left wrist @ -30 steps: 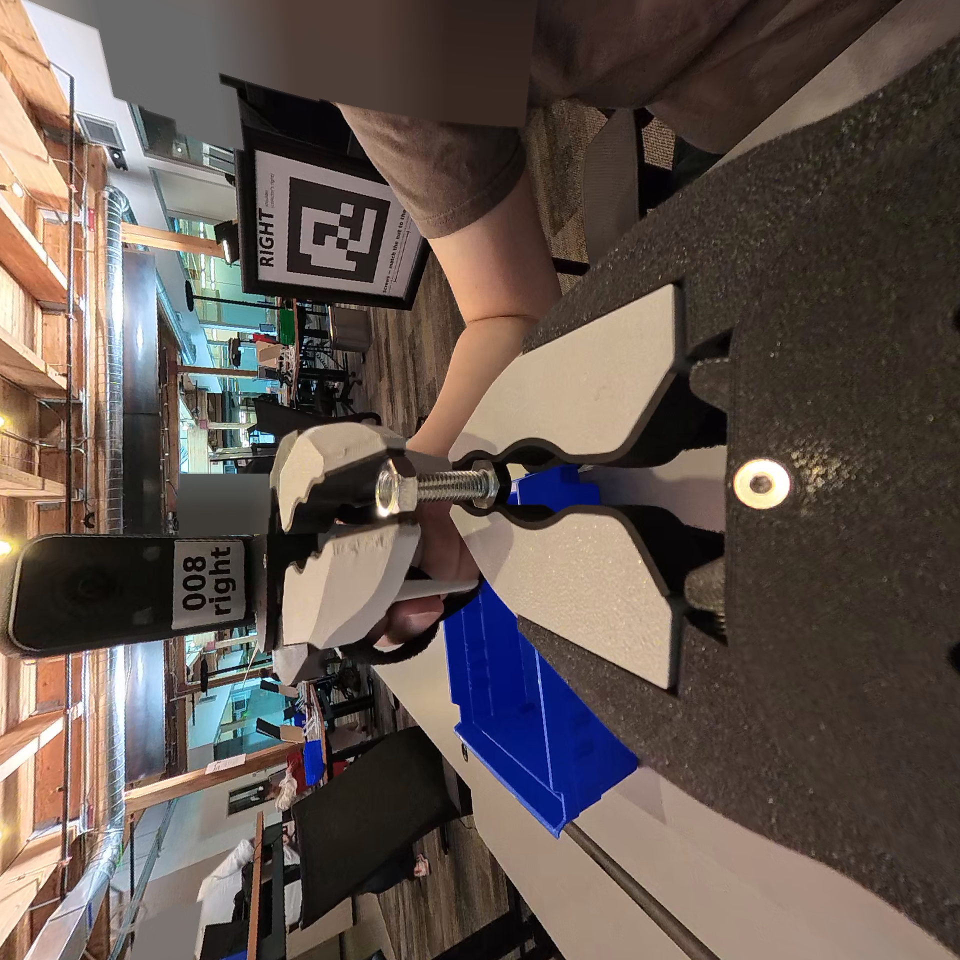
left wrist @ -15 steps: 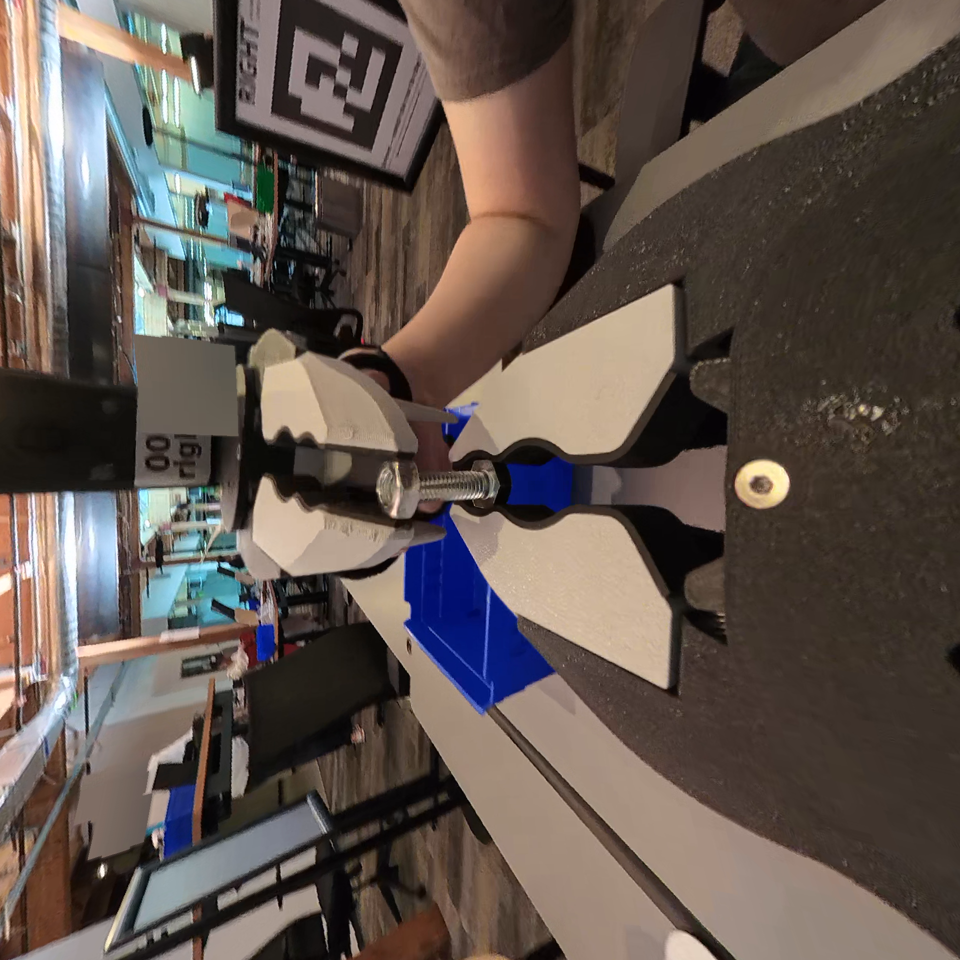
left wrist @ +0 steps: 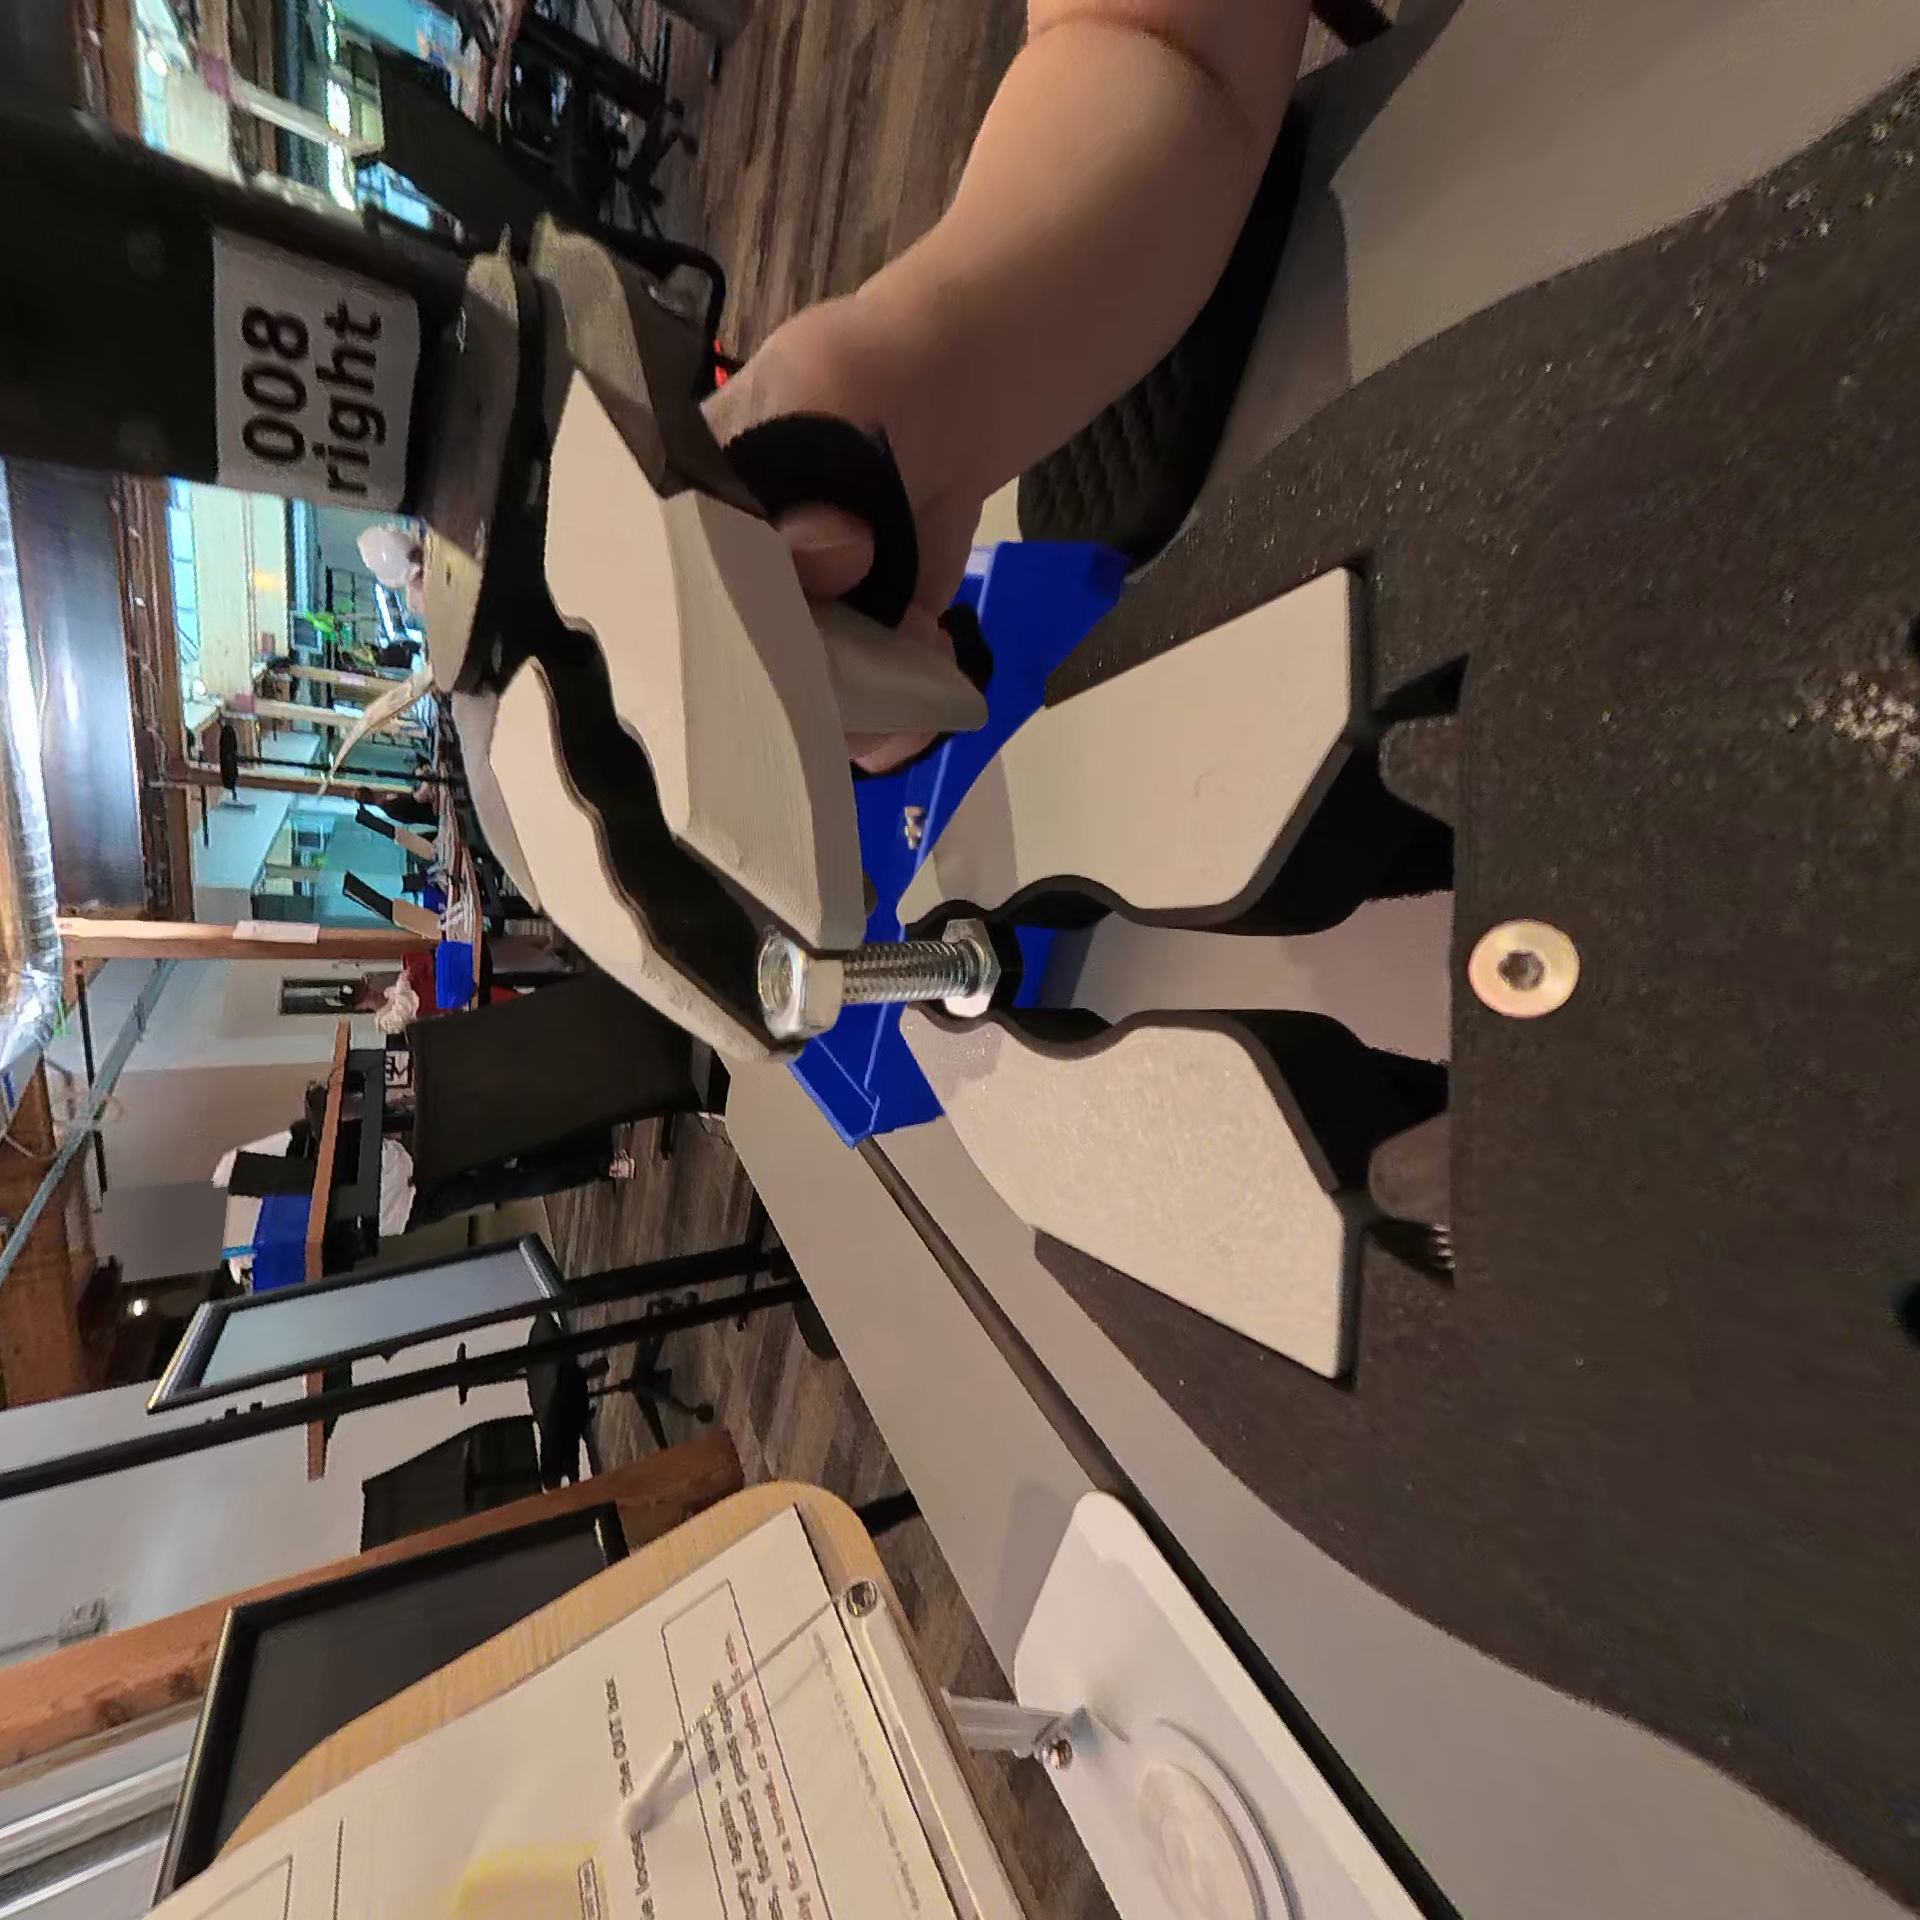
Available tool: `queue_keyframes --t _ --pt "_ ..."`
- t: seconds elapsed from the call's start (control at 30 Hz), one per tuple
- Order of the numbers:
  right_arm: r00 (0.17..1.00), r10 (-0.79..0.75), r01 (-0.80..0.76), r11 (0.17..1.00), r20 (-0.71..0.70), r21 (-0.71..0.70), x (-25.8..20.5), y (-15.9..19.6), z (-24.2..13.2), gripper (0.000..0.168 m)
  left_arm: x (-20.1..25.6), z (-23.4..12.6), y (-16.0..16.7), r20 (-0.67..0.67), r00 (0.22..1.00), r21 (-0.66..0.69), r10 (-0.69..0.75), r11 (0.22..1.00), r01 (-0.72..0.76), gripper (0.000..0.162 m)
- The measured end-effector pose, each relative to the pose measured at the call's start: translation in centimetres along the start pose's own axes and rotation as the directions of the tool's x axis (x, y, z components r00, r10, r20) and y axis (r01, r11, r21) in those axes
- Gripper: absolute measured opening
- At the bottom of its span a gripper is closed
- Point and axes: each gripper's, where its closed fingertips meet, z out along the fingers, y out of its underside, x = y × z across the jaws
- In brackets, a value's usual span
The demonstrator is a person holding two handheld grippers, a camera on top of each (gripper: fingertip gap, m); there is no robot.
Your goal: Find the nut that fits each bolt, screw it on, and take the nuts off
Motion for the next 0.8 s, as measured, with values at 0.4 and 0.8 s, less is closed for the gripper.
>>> queue_keyframes --t 0.4,0.8 --pt "0.995 -0.019 0.02 1.0 -0.096 0.008 0.3 -0.2 0.3 0.032 -0.7 -0.1 0.0 0.034 0.999 0.004 -0.019 1.0 0.019 0.01" --pt "0.961 0.056 -0.088 0.99 0.271 0.108 -3.1 -1.9 -0.8 0.064 1.9 -0.3 -1.2 -0.093 0.995 0.025 0.046 0.999 -0.044 0.009"
